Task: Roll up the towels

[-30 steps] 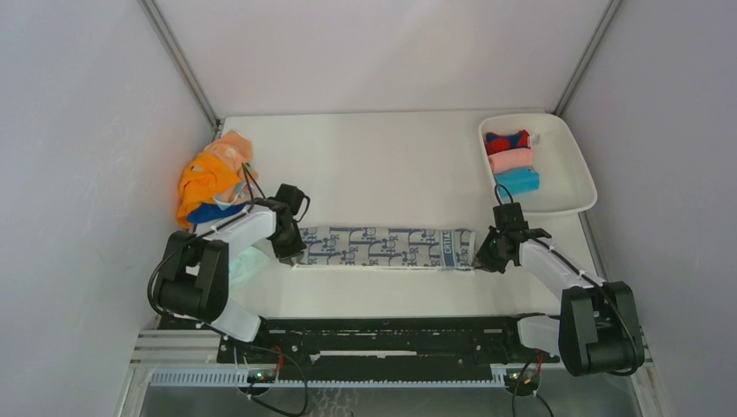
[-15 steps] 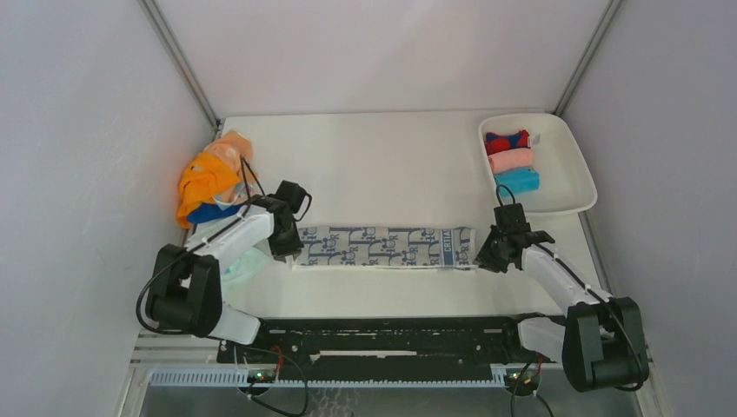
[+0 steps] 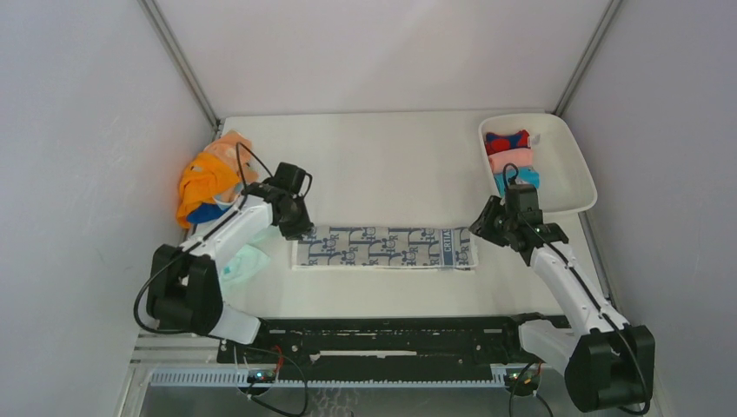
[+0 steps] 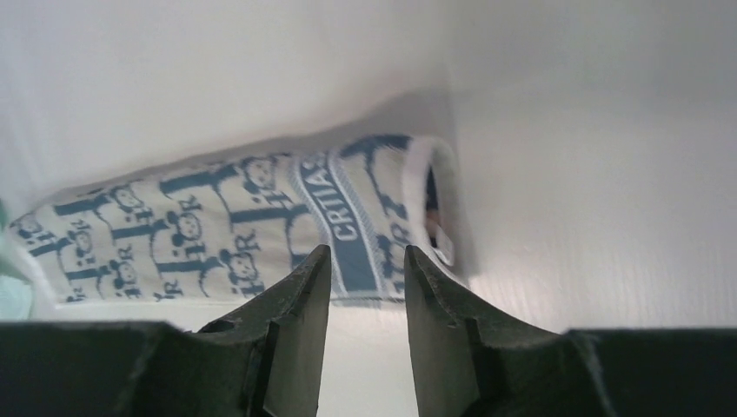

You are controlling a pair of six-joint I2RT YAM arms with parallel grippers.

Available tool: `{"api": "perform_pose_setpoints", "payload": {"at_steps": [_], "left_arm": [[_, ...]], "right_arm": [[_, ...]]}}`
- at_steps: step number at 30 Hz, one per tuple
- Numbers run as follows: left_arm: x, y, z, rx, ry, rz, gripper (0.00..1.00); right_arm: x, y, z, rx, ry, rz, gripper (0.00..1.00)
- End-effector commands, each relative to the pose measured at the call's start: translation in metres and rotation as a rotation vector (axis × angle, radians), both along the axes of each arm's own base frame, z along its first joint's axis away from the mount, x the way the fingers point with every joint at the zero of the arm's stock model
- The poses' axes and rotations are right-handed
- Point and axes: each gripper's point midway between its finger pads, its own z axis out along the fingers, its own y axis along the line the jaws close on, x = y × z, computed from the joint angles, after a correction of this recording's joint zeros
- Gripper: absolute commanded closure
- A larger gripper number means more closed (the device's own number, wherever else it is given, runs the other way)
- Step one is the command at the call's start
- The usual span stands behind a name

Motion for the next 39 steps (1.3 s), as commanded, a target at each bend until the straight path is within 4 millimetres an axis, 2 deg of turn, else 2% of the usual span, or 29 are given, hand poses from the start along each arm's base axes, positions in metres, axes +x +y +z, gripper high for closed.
{"api": "perform_pose_setpoints", "payload": {"at_steps": [1,4,7,13,16,18,21,23,27,31,35,39], "left_arm": [[0.035,-0.024,0.001,-0.079,-0.042,-0.058,0.69],[0.041,-0.023,-0.014,-0.065,-0.004,-0.053,0.69],[0.037,-0.018,-0.03,-0.048,0.035,-0.04,0.69],[0.009,-0.004,-0.065,-0.043,0.122,0.007,0.7],[-0.006,0.0,-0.08,-0.043,0.163,0.021,0.7],[-0.015,0.002,-0.086,-0.042,0.183,0.024,0.7],[-0.024,0.005,-0.09,-0.042,0.194,0.03,0.71],[-0.025,0.004,-0.086,-0.047,0.183,0.029,0.7],[-0.019,0.0,-0.064,-0.077,0.119,0.026,0.7],[-0.014,-0.004,-0.037,-0.109,0.049,0.018,0.69],[-0.019,-0.011,-0.025,-0.145,0.018,0.002,0.69],[-0.027,-0.016,-0.035,-0.167,0.033,-0.005,0.69]], "right_arm": [[0.04,0.023,0.028,0.077,-0.13,0.095,0.64],[0.054,0.034,0.022,0.124,-0.116,0.119,0.64],[0.062,0.036,0.006,0.155,-0.066,0.1,0.64],[0.056,0.006,-0.056,0.103,0.12,-0.046,0.64],[0.048,-0.012,-0.078,0.073,0.181,-0.111,0.64],[0.044,-0.016,-0.086,0.066,0.213,-0.127,0.64],[0.043,-0.02,-0.085,0.044,0.21,-0.135,0.64],[0.046,-0.021,-0.075,0.042,0.175,-0.132,0.64],[0.047,-0.01,-0.043,0.057,0.078,-0.079,0.64],[0.034,0.009,-0.023,0.093,0.041,0.014,0.63],[0.013,0.023,-0.025,0.165,0.064,0.062,0.63],[-0.005,0.028,-0.045,0.205,0.115,0.065,0.63]]}}
